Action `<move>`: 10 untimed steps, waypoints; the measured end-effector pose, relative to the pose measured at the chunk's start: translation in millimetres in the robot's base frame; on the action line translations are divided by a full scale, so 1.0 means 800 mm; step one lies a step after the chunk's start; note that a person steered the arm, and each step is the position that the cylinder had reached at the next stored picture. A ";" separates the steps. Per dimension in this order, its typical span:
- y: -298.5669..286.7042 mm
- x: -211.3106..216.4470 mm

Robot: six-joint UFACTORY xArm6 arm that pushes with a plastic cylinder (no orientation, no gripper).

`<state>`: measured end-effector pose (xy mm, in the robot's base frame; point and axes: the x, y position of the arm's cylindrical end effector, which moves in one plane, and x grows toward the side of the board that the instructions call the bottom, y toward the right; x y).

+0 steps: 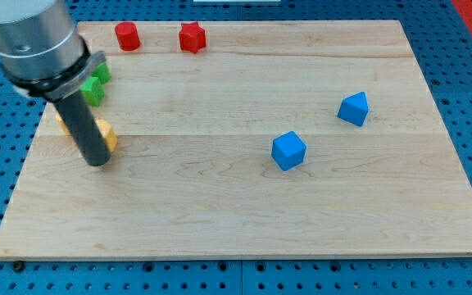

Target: Put the yellow hexagon in between the yellow heart and blue cube

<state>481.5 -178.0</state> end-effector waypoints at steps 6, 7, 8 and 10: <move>0.020 -0.067; 0.021 -0.068; 0.040 -0.068; 0.059 -0.075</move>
<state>421.7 -131.2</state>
